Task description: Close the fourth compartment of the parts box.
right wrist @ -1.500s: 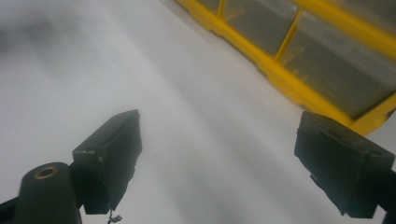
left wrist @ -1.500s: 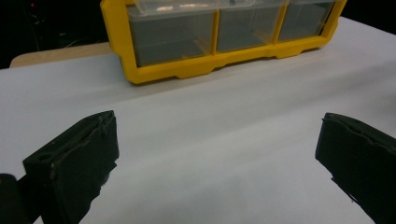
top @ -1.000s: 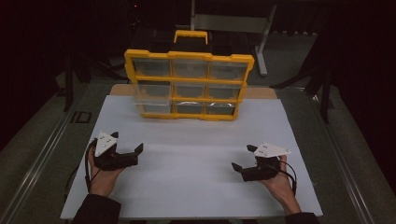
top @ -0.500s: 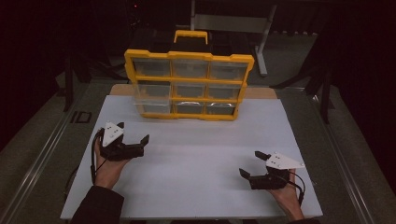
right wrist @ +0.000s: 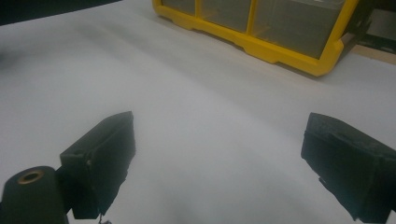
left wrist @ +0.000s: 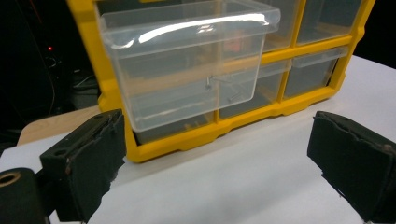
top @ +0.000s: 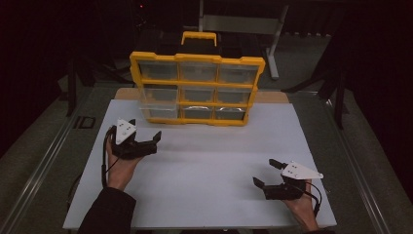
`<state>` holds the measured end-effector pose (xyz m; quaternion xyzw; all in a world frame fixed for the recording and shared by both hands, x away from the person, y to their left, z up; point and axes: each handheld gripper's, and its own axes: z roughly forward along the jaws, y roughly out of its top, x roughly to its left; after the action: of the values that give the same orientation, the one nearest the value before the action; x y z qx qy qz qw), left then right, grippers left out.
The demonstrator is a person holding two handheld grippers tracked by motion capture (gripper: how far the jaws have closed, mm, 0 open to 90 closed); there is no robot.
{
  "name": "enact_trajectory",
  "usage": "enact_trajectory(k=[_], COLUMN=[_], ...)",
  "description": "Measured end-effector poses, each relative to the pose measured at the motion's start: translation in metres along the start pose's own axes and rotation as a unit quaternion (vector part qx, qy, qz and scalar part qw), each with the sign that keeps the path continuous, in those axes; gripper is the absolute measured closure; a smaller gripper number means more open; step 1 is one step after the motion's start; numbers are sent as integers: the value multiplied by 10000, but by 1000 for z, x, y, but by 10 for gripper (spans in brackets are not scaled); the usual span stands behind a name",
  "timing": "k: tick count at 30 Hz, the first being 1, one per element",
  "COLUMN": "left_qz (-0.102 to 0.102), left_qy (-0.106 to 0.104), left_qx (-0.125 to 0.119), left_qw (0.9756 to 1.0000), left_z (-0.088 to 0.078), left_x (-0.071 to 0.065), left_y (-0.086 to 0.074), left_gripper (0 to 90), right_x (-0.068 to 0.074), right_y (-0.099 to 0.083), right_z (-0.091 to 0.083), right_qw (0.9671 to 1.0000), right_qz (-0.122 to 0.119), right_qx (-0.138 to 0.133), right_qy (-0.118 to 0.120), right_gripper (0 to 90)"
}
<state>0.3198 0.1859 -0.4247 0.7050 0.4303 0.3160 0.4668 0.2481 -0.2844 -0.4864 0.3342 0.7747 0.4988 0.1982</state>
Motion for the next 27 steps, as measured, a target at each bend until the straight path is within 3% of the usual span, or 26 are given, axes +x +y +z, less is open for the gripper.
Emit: enact_trajectory(k=[4,8,12,13,14,16,18,19,20,21,27], left_qz=[114,175,298,342,352,392,384,318,303,263,101], left_qy=[107,166,143,128,126,189,227,277,371,411,616], left_qx=[-177,-196,-197,-154,-146,-113,-87,-82,-61,-58,67], left_qw=[9997,9995,9993,9992,9992,9990,9990,9991,9988,9988,9980], left_z=[5,11,15,17,18,20,22,24,25,26,33], left_x=[-6,-10,-14,-16,-17,-19,-19,-19,-19,-19,-16], left_y=[7,11,13,14,15,17,17,19,20,21,25], left_gripper=[116,202,444,444,550,654,742,742,850,894,900], right_x=[-1,-2,-3,-3,-3,-3,-3,-3,-4,-4,-5], right_y=[0,-1,-2,-2,-2,-2,-2,-2,-3,-3,-3], right_z=[-2,-2,-1,-1,-1,-1,-1,-1,-1,-1,-3], right_qw=[10000,10000,10000,10000,10000,10000,10000,10000,10000,10000,9999], right_qz=[30,34,41,36,40,44,46,47,58,63,90], right_qx=[-46,-58,-30,-23,-33,-38,-34,-29,-24,-22,-51], right_qy=[24,4,-13,-23,-23,-27,-27,-31,-36,-41,-55], right_gripper=[97,98,98,98,98,98,98,98,98,98,98])
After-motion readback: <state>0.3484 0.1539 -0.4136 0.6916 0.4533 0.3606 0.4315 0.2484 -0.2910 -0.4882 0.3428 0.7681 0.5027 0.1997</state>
